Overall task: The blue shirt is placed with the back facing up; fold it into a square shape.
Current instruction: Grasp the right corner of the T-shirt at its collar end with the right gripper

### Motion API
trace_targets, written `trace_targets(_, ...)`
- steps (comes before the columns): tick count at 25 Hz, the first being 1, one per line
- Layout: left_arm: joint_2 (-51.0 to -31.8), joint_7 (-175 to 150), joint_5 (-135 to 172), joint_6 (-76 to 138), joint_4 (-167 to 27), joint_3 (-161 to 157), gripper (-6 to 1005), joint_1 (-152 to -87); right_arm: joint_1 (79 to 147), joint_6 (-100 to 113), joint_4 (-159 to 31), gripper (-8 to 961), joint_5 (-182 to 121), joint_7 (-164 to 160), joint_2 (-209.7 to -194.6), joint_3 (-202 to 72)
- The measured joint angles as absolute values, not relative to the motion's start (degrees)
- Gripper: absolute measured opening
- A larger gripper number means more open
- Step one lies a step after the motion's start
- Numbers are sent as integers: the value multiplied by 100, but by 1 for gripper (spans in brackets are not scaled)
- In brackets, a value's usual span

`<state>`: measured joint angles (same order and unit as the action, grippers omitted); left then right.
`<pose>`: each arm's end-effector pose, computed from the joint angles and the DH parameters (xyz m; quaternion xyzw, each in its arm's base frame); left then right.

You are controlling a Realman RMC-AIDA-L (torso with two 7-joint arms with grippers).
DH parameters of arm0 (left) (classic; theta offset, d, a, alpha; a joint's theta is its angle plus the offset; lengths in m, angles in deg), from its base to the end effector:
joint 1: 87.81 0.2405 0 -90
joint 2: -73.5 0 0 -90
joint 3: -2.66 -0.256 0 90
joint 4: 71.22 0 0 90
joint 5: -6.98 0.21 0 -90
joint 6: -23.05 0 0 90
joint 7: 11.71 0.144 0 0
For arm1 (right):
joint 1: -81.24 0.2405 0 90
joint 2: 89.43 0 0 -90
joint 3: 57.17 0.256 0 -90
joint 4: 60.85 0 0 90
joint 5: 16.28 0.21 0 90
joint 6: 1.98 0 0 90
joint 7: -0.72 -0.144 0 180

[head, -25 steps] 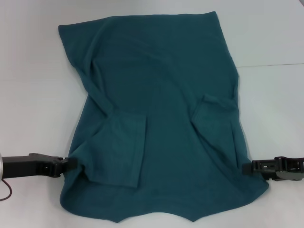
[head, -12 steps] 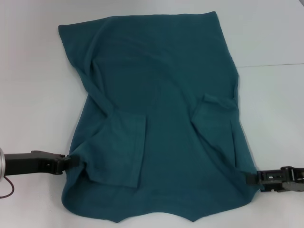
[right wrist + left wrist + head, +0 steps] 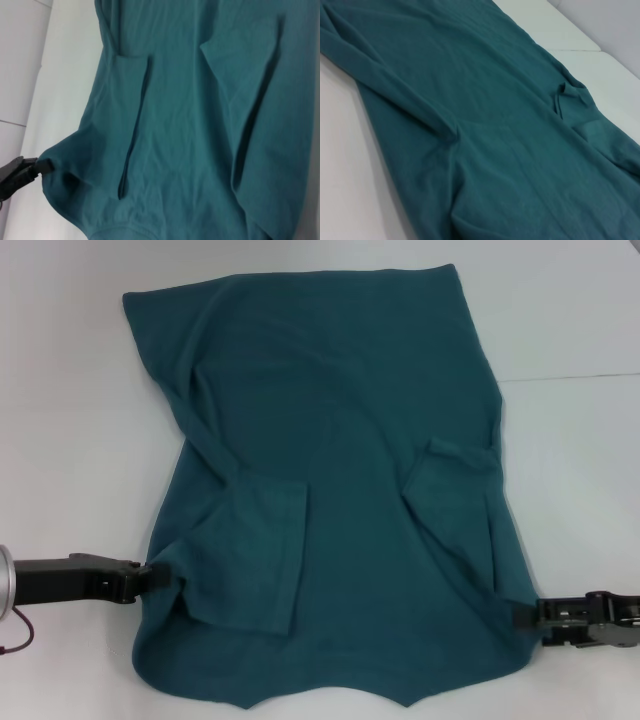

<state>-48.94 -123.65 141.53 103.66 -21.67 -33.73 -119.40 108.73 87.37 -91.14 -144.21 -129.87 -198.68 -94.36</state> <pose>-0.2838 0.3489 0.0073 -0.8749 -0.4366 -0.1162 0.1745 0.3416 0.3004 0.0391 -0.7307 0.6643 0.1465 0.0577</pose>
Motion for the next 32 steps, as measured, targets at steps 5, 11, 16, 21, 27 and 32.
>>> trace_targets(5, -4883, -12341, 14153, 10358, -2167, -3373, -1, -11949, 10898, 8606, -8986, 929, -14400, -12970, -19917, -9403)
trace_targets(11, -4864, -12337, 14147, 10352, -2165, -3373, -1, -11983, 10887, 8561, -8942, 929, -14385, -12949, -19969, -9221)
trace_targets(16, -4857, -12335, 14145, 10335, -2165, -3373, 0, -12011, 10843, 8565, -8896, 929, -14395, -12943, -19981, -9206)
trace_targets(21, -4856, -12333, 14144, 10318, -2169, -3373, 0, -12018, 10848, 8548, -8825, 929, -14395, -12940, -19988, -9206)
trace_targets(27, -4858, -12334, 14144, 10280, -2204, -3376, 0, -12026, 10887, 8534, -8826, 930, -14377, -12891, -19999, -9024)
trace_targets(32, -4852, -12333, 14145, 10260, -2234, -3373, 0, -12042, 10811, 8575, -8825, 930, -14372, -12812, -19993, -8748)
